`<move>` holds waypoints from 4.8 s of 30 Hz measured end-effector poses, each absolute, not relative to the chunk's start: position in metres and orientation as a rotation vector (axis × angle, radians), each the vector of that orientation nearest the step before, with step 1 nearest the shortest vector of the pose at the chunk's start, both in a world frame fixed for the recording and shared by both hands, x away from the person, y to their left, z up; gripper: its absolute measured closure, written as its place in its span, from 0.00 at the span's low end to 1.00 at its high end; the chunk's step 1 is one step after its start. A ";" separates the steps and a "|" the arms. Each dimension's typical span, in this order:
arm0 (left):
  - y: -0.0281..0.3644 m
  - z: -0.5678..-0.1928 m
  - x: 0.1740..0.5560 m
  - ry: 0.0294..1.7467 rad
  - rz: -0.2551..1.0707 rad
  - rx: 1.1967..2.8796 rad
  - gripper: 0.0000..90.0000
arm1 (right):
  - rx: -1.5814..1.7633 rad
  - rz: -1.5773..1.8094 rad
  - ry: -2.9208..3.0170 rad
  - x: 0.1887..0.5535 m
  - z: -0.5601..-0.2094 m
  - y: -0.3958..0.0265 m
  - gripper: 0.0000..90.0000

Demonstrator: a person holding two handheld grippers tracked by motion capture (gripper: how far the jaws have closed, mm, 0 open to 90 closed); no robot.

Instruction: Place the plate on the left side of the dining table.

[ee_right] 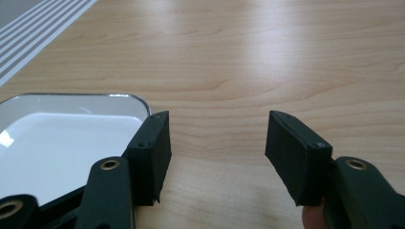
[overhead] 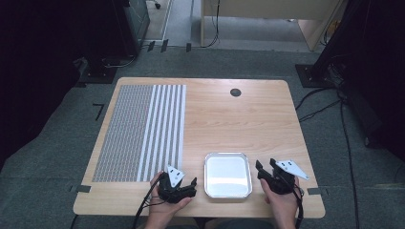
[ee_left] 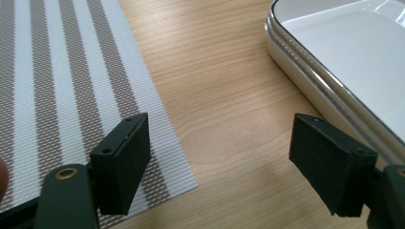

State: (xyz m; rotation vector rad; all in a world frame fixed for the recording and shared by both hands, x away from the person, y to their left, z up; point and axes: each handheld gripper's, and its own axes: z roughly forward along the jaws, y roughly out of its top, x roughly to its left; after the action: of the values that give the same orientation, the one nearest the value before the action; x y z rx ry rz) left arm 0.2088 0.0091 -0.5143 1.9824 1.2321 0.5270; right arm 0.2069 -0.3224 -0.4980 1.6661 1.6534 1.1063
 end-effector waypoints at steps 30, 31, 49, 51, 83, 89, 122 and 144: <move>-0.012 -0.502 0.204 1.227 0.386 1.913 0.47 | 1.740 1.259 1.710 0.226 -0.505 -0.318 0.69; -0.011 -0.500 0.204 1.226 0.374 1.901 0.50 | 1.740 1.264 1.723 0.226 -0.506 -0.318 0.71; -0.021 -0.500 0.196 1.141 0.289 1.947 0.72 | 1.929 1.517 1.727 0.232 -0.512 -0.321 0.95; -0.023 -0.500 0.196 1.131 0.287 1.963 0.74 | 1.951 1.516 1.734 0.233 -0.513 -0.320 0.94; -0.030 -0.502 0.196 1.127 0.298 2.015 0.79 | 2.091 1.631 1.634 0.228 -0.514 -0.326 0.96; -0.030 -0.502 0.197 1.126 0.295 2.013 0.79 | 2.101 1.614 1.607 0.227 -0.514 -0.326 0.96; -0.024 -0.496 0.201 1.143 0.276 1.976 0.84 | 2.025 1.477 1.708 0.217 -0.501 -0.309 0.94; -0.017 -0.491 0.204 1.166 0.242 1.932 0.86 | 1.892 1.429 1.716 0.215 -0.497 -0.302 0.93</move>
State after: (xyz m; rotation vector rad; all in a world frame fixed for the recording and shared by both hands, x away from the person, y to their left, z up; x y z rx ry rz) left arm 0.2041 -0.0175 -0.4912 1.9323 1.1663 0.2425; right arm 0.2152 -0.3022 -0.4974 1.8917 1.7162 1.4286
